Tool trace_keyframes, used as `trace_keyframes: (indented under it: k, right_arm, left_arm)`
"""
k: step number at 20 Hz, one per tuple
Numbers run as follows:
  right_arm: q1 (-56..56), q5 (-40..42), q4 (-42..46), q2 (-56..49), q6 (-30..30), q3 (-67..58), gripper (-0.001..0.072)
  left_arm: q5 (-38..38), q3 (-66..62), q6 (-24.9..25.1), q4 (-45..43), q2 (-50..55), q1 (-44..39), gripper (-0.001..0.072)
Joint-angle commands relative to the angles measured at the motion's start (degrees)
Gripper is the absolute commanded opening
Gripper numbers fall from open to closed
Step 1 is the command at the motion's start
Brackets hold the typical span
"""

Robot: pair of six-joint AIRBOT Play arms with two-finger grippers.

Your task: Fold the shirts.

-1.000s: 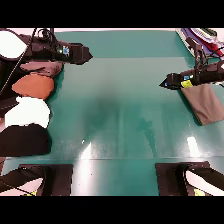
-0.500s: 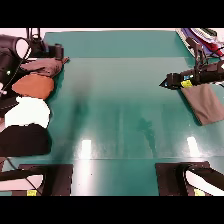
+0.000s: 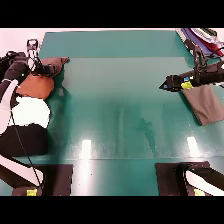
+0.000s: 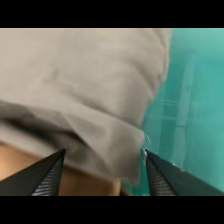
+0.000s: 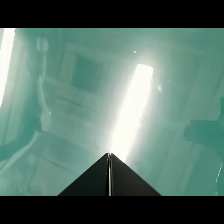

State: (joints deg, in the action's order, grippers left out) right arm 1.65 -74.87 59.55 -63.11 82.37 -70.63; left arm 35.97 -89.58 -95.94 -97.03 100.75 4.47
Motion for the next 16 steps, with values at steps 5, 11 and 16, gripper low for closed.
trace_keyframes:
  k: [5,11,16]
  right_arm:
    - [0.04,-0.55,-0.09,0.02,0.07,-0.15,0.0016]
    - [0.04,0.04,0.00,0.00,0.04,-14.45,0.0016]
    - [0.04,2.40,0.11,0.00,0.04,-28.39,0.0016]
  left_arm:
    - [-1.53,-5.35,-0.07,0.13,1.09,0.92,0.0024]
    - [2.60,-19.02,1.57,0.33,-18.91,-2.62,0.0023]
    - [9.51,-20.17,5.14,0.39,-37.46,-15.30,0.0023]
